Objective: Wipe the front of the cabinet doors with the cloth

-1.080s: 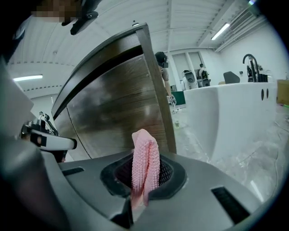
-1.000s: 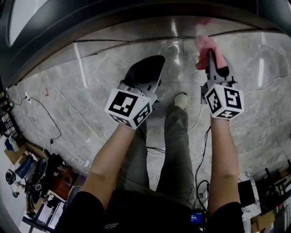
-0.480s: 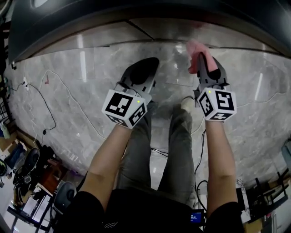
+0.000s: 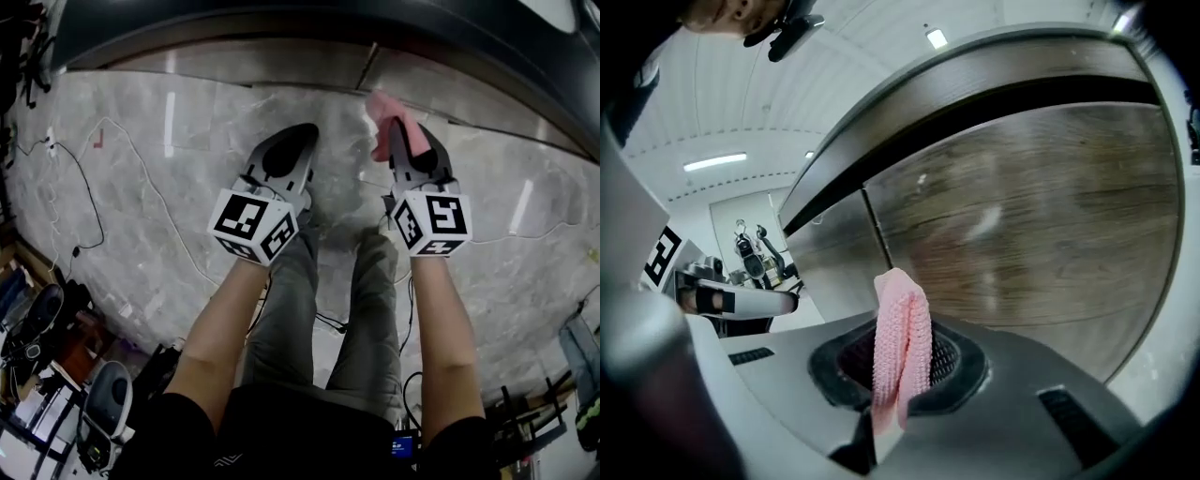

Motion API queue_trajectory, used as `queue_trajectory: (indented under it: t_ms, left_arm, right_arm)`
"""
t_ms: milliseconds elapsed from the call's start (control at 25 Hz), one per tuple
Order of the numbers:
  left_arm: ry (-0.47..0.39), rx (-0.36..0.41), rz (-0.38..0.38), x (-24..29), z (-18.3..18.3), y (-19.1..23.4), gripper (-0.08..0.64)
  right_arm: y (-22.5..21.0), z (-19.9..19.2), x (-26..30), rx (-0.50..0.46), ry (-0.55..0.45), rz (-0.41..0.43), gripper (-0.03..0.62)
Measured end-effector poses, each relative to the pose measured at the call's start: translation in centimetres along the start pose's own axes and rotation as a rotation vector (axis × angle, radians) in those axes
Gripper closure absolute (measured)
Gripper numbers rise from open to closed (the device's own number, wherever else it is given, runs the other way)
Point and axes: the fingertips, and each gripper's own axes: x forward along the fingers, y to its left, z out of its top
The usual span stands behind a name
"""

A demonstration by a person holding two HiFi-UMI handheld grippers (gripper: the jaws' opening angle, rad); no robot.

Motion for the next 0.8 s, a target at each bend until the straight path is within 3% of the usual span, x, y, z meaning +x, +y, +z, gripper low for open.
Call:
queue_trajectory:
  t_ms: [200, 400, 800]
  left_arm:
    - [-0.019, -0.005, 0.019, -2.7, 1.6, 2.2, 0.546]
    - [-0.029, 0.021, 0.000, -5.8, 4.2, 0.8, 0.546]
    - [-0.020, 0.067, -0.056, -11.0, 7.6, -2.9, 0.546]
  right_arm:
    - [5.6, 1.7, 1.1, -0.001, -0.003, 0.073, 0.548]
    - [9.5, 4.6, -1.0, -0.012, -0.008, 0.127, 0.548]
    - [13.0, 8.8, -6.8, -0.036, -0.042, 0.126, 0.548]
